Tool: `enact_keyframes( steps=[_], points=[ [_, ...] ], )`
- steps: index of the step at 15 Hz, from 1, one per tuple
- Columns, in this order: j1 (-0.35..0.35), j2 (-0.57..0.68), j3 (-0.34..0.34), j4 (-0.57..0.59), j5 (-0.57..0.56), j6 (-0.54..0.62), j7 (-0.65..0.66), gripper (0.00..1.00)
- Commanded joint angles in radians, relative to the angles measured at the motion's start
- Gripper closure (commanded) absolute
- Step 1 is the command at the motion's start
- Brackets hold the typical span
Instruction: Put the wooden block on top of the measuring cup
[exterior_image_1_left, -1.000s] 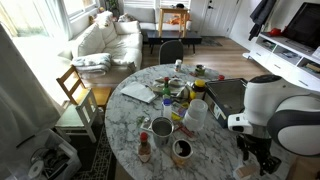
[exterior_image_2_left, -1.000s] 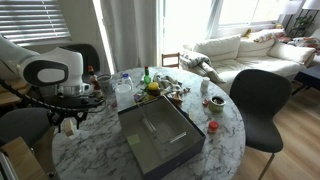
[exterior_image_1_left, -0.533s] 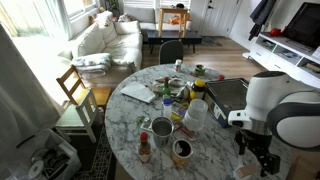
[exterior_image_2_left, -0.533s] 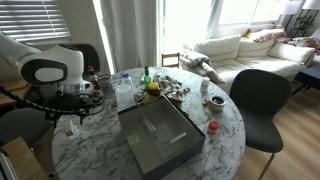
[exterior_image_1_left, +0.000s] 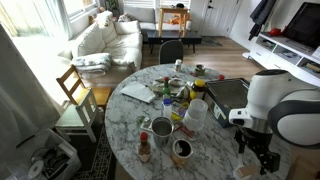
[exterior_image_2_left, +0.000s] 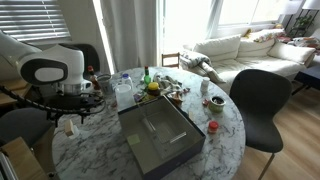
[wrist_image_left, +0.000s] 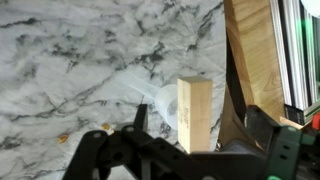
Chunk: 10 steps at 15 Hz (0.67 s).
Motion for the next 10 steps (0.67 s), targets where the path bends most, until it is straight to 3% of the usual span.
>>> enact_keyframes(
  steps=[1,4,10],
  points=[
    [-0.001,0.001,-0.006,-0.002,0.001,0.010,-0.019,0.00],
    [-0.002,-0.019,-0.009,0.001,0.005,0.030,-0.037,0.00],
    [-0.034,-0.131,-0.043,0.033,0.067,-0.027,0.181,0.00]
  ],
)
